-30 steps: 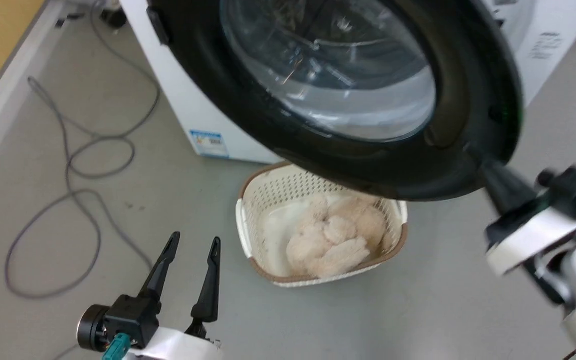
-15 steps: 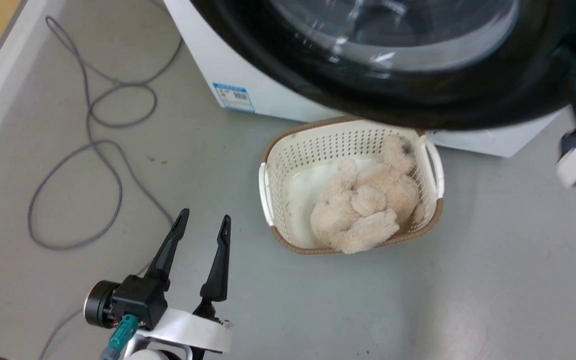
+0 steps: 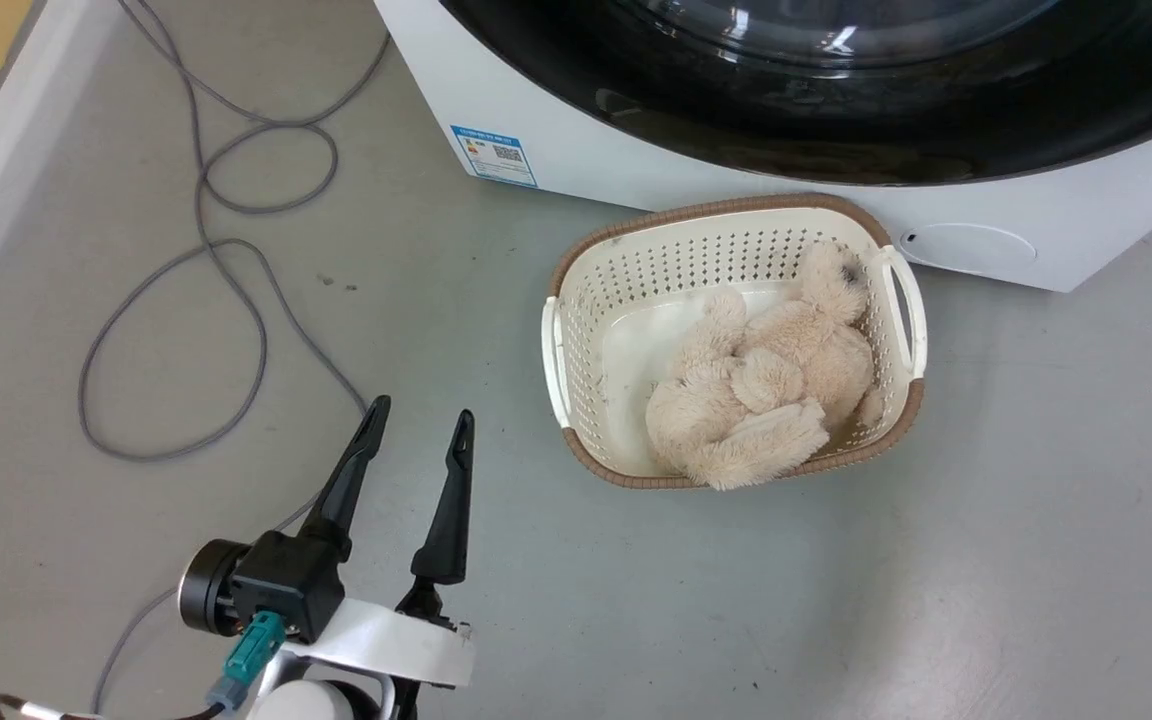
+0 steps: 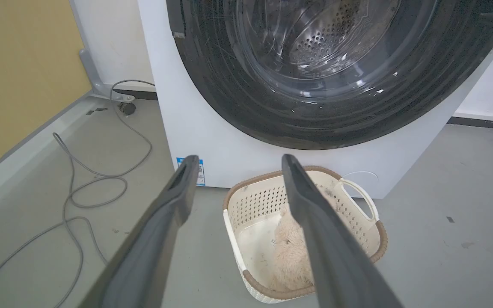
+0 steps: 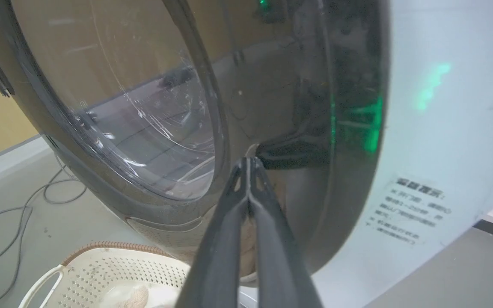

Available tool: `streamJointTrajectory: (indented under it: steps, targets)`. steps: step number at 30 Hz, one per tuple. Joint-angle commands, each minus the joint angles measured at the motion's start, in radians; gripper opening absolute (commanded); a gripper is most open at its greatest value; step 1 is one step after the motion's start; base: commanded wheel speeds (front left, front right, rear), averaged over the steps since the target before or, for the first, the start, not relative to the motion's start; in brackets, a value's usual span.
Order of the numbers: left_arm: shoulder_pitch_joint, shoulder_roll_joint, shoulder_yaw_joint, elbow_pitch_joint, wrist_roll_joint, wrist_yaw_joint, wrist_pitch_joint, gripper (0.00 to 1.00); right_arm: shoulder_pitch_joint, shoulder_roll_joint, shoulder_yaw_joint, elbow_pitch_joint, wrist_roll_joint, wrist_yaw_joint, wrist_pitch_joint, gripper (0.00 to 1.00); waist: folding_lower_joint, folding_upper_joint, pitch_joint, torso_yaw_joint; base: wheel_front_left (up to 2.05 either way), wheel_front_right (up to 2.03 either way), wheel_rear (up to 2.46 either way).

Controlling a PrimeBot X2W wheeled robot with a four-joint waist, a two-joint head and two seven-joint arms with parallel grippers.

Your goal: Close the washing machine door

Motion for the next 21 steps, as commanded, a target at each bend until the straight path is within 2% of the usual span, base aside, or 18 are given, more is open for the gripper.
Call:
streamJointTrajectory:
  steps: [1,6,11,21]
  targets:
    - [-0.017,-0.002,-0.002,0.001,-0.006,0.006,-0.004,1.00,-0.042,-0.012,-0.022,0.025,-0.001,-0.012,-0.001,0.00,0.0000,-0.0001,0.000,0.000,0.00,0.00,0.00]
    - [-0.022,-0.002,-0.004,0.005,-0.008,0.011,-0.004,1.00,-0.073,0.007,-0.047,0.080,0.005,-0.012,-0.028,0.00,0.0000,-0.0001,-0.009,-0.001,0.00,0.00,0.00]
    - [-0.012,-0.002,0.005,0.011,-0.006,0.013,-0.004,1.00,-0.047,0.034,-0.028,0.111,0.009,-0.012,-0.069,0.00,0.0000,-0.0001,-0.050,-0.020,0.00,0.00,0.00]
    - [0.038,-0.002,0.047,0.029,0.006,-0.002,-0.004,1.00,0.168,0.089,0.042,0.054,0.041,-0.012,-0.138,0.00,0.0000,-0.0001,-0.226,-0.108,0.00,0.00,0.00]
